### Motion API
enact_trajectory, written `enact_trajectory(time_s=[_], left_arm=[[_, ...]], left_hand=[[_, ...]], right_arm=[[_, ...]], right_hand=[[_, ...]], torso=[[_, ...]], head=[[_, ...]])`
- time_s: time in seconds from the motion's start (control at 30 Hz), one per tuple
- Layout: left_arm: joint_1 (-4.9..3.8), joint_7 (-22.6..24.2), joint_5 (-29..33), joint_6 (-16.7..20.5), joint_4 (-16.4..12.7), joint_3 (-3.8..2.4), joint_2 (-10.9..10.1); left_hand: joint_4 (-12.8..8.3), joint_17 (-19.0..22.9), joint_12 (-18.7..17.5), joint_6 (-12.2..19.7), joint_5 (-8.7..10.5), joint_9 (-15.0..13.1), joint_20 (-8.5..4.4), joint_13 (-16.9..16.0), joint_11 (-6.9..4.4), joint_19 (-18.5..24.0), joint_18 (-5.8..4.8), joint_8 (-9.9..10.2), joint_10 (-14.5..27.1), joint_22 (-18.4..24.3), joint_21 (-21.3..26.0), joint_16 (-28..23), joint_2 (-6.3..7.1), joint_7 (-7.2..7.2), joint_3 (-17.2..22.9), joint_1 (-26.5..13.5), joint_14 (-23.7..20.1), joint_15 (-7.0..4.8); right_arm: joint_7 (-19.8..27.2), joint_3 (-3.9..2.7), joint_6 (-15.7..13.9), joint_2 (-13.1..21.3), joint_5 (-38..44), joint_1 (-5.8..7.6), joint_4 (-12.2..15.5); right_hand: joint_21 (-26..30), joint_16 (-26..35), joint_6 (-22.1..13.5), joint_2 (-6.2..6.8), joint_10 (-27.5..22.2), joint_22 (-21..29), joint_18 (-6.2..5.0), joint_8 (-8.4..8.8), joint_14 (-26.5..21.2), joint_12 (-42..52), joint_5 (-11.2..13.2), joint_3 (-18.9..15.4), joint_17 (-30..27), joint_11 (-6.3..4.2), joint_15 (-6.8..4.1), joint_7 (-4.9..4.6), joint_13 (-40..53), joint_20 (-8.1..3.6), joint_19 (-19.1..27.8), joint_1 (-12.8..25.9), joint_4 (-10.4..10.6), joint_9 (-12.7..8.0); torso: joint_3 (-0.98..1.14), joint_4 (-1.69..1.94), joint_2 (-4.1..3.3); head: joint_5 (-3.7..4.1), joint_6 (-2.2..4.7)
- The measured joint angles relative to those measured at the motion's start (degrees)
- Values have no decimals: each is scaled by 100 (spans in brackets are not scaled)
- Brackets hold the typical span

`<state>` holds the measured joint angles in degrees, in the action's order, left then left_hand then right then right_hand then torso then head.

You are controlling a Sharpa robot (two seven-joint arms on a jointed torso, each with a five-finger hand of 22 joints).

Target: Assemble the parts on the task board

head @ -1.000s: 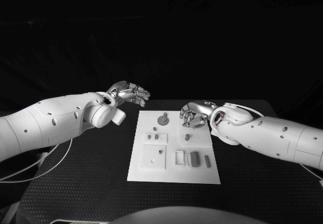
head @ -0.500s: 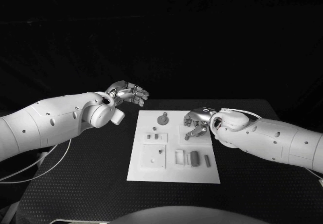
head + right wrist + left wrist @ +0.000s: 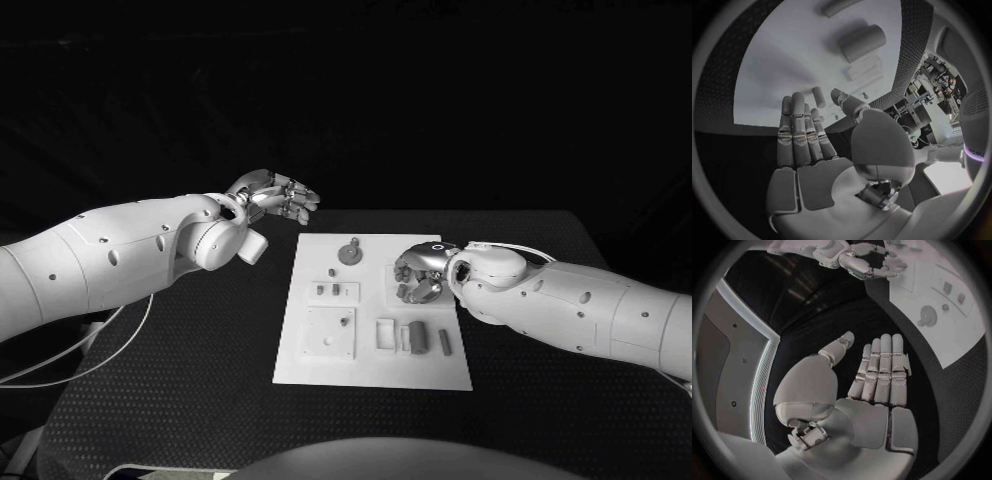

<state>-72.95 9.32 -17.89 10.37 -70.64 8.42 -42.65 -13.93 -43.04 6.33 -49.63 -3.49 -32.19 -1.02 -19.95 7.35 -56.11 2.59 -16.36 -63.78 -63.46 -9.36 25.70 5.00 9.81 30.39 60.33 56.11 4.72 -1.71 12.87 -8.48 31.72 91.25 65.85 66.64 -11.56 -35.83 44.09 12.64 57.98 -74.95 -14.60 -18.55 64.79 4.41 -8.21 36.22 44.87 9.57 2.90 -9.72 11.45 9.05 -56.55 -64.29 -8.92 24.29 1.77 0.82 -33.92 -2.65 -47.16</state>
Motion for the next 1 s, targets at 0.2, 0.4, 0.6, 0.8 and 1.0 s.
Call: enact_trajectory(time_s=[0.2,0.4,0.6,0.8,1.0], left_arm=[[0,-4,0,0,0,0,4],[0,-14,0,-3,10,-1,3],[0,-20,0,-4,17,-1,2],[0,-25,0,-5,17,-1,7],[0,-27,0,-6,18,-1,8]], left_hand=[[0,-6,0,0,0,0,0,-5,0,0,-2,0,0,0,0,-21,0,0,0,0,0,0],[0,-6,0,0,0,0,0,-4,0,0,-6,0,0,1,0,-21,0,0,0,0,0,0],[0,-11,0,0,0,0,0,-4,0,0,-9,0,0,1,0,-21,0,0,0,0,0,0],[0,-11,0,0,0,0,0,-9,0,0,-11,0,0,1,0,-21,0,0,0,0,0,0],[0,-17,0,0,0,0,0,-8,0,0,-21,0,0,-4,0,-21,0,0,0,0,0,0]], right_arm=[[16,-1,-78,-46,-14,-12,-31],[30,-3,-133,-54,-12,-30,-34],[31,-3,-195,-78,30,-57,-35],[18,-4,-239,-133,84,-75,-96],[3,-5,-320,-194,122,-124,-210]], right_hand=[[-126,-117,90,-271,237,1,-4,-91,126,134,0,-77,11,-129,-109,-89,9,-86,-94,-125,-116,0],[-253,-221,441,-707,571,1,-6,-268,268,290,0,-62,11,-237,-203,-9,49,-125,-217,-200,-370,51],[-317,-252,710,-1004,856,1,-7,-374,342,416,0,2,11,-354,-276,101,134,-158,-263,-186,-560,110],[-342,-276,765,-1063,919,1,-6,-373,371,444,0,19,5,-364,-289,121,187,-158,-263,-171,-651,131],[-342,-276,764,-1062,920,2,-6,-373,371,448,0,44,-3,-364,-290,121,210,-158,-263,-170,-689,133]], torso=[[-1,3,0],[-4,4,0],[-1,1,2],[-1,0,2],[0,1,2]], head=[[6,-24],[3,-53],[9,-64],[15,-72],[13,-91]])
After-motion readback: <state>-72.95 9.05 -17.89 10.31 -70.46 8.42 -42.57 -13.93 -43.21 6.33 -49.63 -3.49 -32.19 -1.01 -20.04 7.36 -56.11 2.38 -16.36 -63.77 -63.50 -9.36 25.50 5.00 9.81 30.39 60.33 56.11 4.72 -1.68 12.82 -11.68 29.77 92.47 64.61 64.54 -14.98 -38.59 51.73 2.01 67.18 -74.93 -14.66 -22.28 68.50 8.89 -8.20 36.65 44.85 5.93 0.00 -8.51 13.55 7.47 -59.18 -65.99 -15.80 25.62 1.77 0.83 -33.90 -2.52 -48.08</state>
